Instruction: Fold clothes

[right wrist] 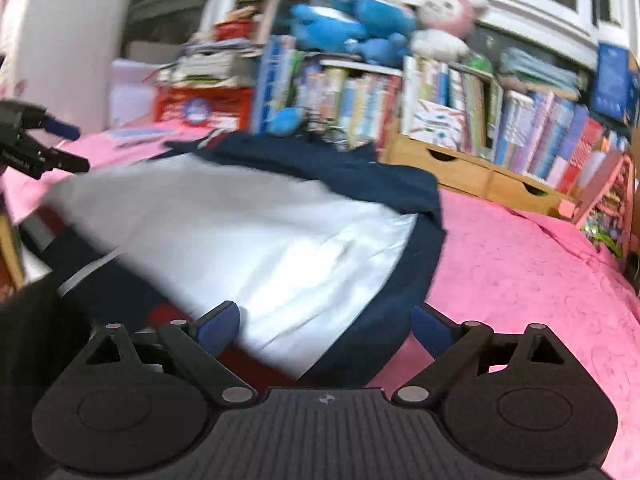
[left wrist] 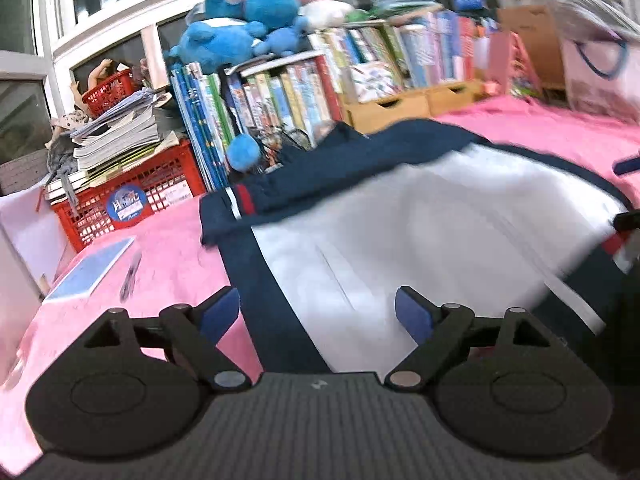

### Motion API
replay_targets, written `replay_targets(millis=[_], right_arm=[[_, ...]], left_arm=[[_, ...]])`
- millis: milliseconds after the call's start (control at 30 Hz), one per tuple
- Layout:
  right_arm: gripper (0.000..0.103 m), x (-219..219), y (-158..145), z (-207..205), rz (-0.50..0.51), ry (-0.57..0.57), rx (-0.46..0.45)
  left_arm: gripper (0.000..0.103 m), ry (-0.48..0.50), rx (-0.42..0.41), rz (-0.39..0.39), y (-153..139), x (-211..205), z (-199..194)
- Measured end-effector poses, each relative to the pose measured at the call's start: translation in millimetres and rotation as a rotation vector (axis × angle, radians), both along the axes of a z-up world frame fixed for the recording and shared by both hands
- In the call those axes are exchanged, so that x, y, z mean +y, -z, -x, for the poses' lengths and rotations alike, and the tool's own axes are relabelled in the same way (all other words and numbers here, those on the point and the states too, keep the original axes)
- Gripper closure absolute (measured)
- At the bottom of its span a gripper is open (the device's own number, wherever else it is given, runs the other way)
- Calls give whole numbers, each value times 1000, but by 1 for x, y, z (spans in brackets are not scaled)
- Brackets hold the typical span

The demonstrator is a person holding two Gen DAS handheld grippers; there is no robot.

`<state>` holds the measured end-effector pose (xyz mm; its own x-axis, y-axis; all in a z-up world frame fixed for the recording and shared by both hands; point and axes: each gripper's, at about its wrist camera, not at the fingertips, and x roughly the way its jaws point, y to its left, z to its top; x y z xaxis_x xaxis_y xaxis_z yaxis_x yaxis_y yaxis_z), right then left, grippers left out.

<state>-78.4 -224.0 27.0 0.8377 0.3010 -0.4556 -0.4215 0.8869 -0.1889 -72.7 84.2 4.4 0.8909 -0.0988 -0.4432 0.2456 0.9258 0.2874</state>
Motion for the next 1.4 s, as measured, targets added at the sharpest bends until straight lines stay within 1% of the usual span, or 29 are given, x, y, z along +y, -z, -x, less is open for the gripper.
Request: replay_targets(millis=[33,133,200,233,300,333,400,467,500,567,600,667,767,833,900,967,1033,1100,1167,1233,1300,1400], right_arm=[[3,7,4,10,8,-18,2],[2,23,16,38,64,-55,-20],[1,34,25,49,130,-23,-72],[1,37,30,49,159,11,-93],[1,39,35,42,181,105,-116],[1,37,35,40,170,156,-126],[0,25,32,40,111,241,-140],[0,12,28,40,48,324,-154],[0,5,26,40,17,365,-161],[0,-8,22,40,-47,447,-174],[0,-14,21,41,-72,449,-166],[0,-15,19,44,-39,445,-174],[0,-14,16,47,18,442,-204],[0,-19,4,48,-15,412,-205],[0,-25,-13,47,-60,372,-206],[0,-28,-38,37,-67,332,-227],[0,-23,-63,19,-68,304,-246],[0,-22,-85,-10,-89,296,-236],[0,-26,-103,-45,-122,305,-210],[0,-31,-111,-88,-147,320,-161],[0,-35,-111,-127,-155,321,-101],[0,-40,-96,-179,-155,322,-15]], left_arm=[[16,-3,-9,-6,3,-3,14],[13,14,1,28,12,-9,45],[12,3,3,28,23,-15,56],[12,-13,4,23,30,-20,57],[12,-50,4,9,42,-28,57],[12,-78,0,-1,47,-30,54],[12,-134,-8,-22,56,-36,46],[13,-217,-27,-25,58,-34,35],[13,-261,-35,-13,56,-30,29],[12,-338,-43,38,50,-19,20],[11,-367,-52,55,46,-15,18],[11,-402,-83,69,39,-8,21],[9,-426,-154,84,23,2,35],[7,-438,-186,113,6,12,42],[7,-429,-190,135,-13,20,39],[6,-407,-206,130,-34,23,28],[5,-390,-237,88,-53,20,6],[2,-376,-259,48,-69,18,-19],[0,-372,-252,24,-78,18,-51],[0,-370,-236,3,-85,19,-83],[0,-371,-188,-6,-88,24,-115],[0,-363,-104,-10,-81,33,-153]])
